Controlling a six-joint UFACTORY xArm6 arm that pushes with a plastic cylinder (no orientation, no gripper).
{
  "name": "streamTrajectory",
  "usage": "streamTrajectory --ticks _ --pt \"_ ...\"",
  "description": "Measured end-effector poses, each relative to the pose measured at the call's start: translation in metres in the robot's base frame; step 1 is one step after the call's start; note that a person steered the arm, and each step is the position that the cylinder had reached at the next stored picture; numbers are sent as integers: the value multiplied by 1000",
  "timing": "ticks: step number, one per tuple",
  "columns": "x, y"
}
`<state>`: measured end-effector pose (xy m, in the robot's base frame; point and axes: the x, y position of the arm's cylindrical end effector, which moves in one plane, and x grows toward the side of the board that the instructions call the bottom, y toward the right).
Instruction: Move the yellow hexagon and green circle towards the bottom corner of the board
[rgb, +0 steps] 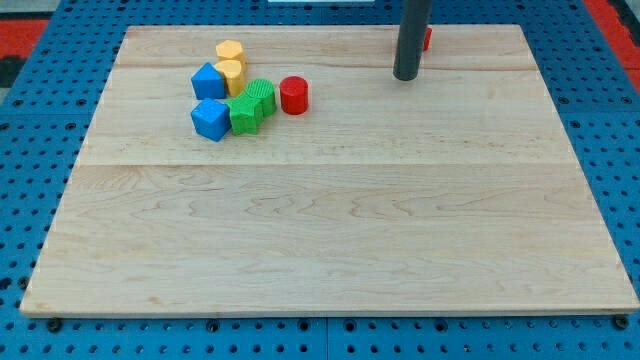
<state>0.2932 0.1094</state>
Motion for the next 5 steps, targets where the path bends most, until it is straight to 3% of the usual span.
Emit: streamTrajectory --ticks 4,5 --pt "16 10" --pt "16 -16"
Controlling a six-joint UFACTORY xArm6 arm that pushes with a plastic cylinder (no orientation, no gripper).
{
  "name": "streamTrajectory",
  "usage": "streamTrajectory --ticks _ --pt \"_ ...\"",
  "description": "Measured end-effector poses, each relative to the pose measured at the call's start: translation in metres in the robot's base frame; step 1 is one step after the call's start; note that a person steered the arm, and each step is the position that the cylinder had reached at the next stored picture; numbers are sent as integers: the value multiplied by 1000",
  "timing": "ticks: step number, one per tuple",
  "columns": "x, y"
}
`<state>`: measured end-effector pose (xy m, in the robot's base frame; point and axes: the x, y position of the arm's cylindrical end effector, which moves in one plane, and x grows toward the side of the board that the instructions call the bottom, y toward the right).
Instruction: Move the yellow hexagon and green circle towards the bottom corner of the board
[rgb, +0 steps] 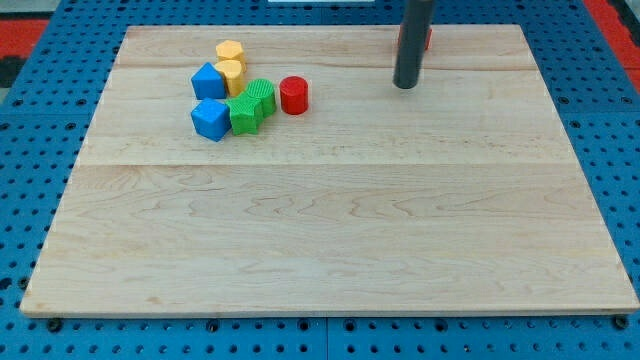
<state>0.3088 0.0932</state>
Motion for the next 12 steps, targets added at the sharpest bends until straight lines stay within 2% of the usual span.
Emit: streamTrajectory --ticks 2,5,6,7,8,10,11,12 --pt "5 -17" --pt "52 -23" --pt "36 -58" --pt "17 -48" --pt "-66 -79" --pt "-108 -229" --pt "-111 -244" --pt "-42 -186"
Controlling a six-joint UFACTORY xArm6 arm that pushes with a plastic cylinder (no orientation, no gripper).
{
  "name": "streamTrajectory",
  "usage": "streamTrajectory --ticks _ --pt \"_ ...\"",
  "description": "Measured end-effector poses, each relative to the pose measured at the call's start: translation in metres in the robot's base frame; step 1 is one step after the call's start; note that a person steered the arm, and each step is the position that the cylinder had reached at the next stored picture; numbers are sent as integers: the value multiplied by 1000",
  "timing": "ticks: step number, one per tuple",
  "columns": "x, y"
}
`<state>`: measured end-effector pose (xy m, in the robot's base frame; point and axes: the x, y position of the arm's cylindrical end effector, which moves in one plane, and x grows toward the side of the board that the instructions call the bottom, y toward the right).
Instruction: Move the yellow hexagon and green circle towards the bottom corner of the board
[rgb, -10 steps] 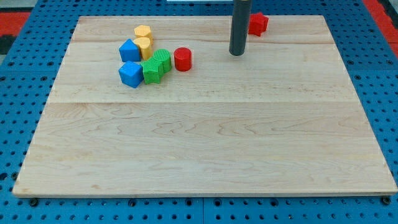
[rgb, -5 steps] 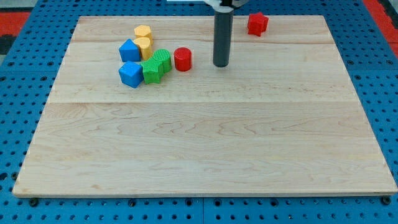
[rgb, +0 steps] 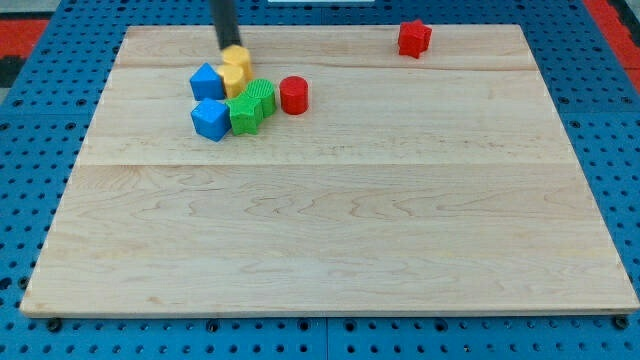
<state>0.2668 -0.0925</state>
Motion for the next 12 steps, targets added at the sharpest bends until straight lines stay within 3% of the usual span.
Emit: streamTrajectory --ticks 1,2,3,4,5,6,7,8,9,12 --pt "56 24" --pt "66 26" --pt "108 17" --pt "162 79" --pt "189 76" --pt "149 31" --pt "189 4" --pt "209 28" --pt "225 134" --pt "228 214"
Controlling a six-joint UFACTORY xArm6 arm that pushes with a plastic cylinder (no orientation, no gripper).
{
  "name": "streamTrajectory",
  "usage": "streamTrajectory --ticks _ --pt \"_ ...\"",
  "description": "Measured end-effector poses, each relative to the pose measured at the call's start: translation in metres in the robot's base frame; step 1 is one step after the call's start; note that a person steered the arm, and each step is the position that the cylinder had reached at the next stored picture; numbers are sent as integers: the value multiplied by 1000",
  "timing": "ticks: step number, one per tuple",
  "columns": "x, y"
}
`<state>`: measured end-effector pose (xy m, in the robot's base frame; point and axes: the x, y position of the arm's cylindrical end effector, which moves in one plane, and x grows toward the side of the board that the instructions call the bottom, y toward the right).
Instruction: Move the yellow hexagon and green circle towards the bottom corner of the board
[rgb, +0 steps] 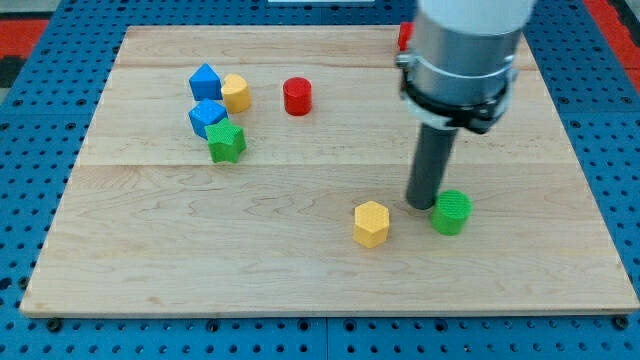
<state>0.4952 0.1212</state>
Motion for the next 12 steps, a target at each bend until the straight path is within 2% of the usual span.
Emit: streamTrajectory --ticks 1,2,3,4,5,6,7,8,9,10,11,12 --pt "10 -17" --pt "-13 -97" --pt "-13 -171" --pt "21 -180" --pt "44 -171" --pt "49 -150" --pt "16 -126" --pt "28 -27" --pt "38 -22" --pt "42 -63" --pt "76 1" --pt "76 -13"
